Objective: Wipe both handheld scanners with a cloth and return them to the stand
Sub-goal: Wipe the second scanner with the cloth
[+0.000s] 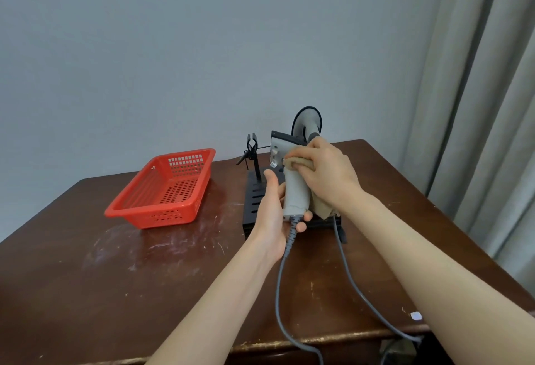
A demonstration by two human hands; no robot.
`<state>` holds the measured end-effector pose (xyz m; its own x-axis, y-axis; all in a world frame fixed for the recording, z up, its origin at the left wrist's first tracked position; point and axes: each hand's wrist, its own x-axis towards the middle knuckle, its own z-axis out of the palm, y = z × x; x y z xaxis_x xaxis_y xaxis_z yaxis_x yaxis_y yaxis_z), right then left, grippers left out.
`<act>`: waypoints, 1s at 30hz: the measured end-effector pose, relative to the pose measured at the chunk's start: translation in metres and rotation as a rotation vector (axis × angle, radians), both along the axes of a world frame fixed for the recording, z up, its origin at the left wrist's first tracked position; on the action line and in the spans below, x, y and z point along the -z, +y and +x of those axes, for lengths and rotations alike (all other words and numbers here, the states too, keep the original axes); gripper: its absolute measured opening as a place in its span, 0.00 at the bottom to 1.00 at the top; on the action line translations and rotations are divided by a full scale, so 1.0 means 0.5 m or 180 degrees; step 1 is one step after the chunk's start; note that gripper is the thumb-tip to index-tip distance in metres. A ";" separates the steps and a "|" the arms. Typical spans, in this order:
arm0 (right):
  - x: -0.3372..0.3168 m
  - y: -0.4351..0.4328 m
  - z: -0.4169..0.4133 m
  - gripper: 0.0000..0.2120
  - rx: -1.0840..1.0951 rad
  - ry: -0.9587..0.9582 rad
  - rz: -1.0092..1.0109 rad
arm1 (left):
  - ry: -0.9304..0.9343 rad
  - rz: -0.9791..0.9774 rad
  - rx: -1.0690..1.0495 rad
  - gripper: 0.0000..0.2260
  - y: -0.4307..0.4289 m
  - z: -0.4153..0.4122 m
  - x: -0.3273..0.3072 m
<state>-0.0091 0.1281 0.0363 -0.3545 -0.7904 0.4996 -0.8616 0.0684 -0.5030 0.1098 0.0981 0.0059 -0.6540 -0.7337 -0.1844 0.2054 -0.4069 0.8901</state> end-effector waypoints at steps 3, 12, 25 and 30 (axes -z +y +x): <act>0.009 0.024 0.008 0.10 -0.0606 -0.0151 0.0068 | -0.0015 0.0048 -0.0189 0.31 -0.015 0.000 -0.002; 0.008 0.021 -0.007 0.08 -0.0382 -0.0846 -0.0509 | -0.0016 0.0407 -0.0161 0.20 -0.010 -0.003 -0.011; -0.006 0.054 0.009 0.12 -0.1529 -0.1156 0.0098 | 0.0245 0.0590 -0.0343 0.20 -0.029 -0.005 -0.009; -0.015 0.023 -0.005 0.07 -0.0500 -0.0803 -0.0411 | 0.0325 0.0755 0.0041 0.21 -0.008 -0.010 -0.007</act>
<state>-0.0115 0.1398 0.0440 -0.3586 -0.7811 0.5112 -0.7036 -0.1337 -0.6979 0.1049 0.0940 0.0094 -0.6870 -0.6693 -0.2828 0.2829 -0.6049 0.7443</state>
